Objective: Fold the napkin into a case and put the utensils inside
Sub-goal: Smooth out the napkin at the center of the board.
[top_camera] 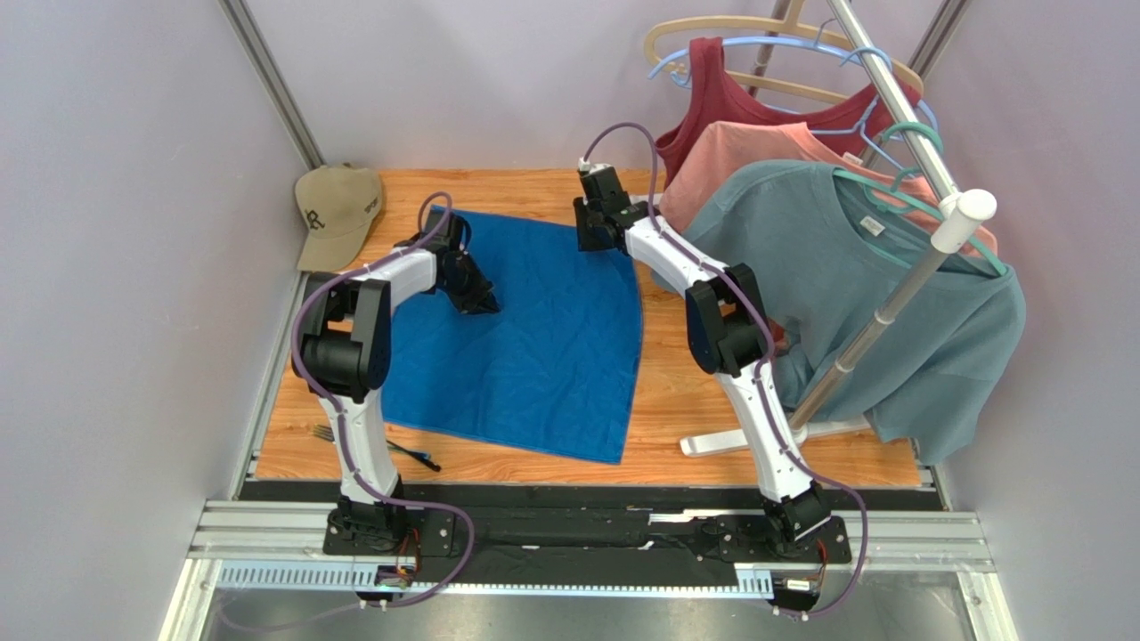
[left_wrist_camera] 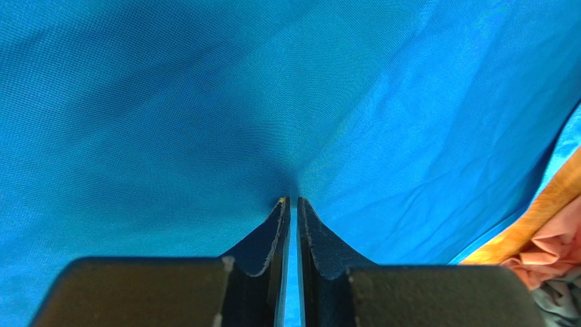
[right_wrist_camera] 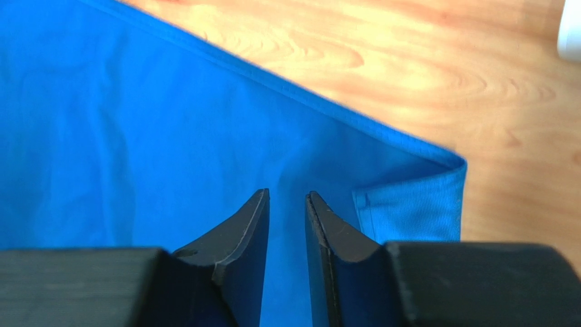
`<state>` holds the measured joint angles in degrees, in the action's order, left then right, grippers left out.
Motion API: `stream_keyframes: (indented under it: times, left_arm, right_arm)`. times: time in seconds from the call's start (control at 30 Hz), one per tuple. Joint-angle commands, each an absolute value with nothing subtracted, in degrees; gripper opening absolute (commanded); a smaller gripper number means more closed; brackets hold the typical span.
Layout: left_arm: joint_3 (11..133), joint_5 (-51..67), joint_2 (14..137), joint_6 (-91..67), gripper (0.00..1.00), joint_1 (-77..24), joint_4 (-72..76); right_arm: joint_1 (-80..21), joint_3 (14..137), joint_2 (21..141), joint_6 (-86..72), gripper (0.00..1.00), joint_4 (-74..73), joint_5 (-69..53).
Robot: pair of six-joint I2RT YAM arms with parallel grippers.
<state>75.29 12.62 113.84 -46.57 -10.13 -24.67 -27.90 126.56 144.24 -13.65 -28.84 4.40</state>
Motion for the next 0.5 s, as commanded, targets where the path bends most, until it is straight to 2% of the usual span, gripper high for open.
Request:
stream_keyframes:
  times: [0.0, 0.23, 0.47]
  left_arm:
    - [73.3, 13.18, 112.76, -49.21, 0.16, -9.67, -23.56]
    - [71.55, 13.89, 112.41, -52.38, 0.16, -8.97, -22.15]
    - [68.82, 13.97, 112.94, -55.2, 0.16, -8.79, -19.78]
  right_arm:
    - [-26.81, 132.1, 147.48, -14.67, 0.29, -30.5, 5.28]
    - [-25.4, 130.78, 146.08, -15.12, 0.28, -31.2, 6.15]
    - [-23.12, 126.76, 141.16, -9.32, 0.35, -37.78, 19.93]
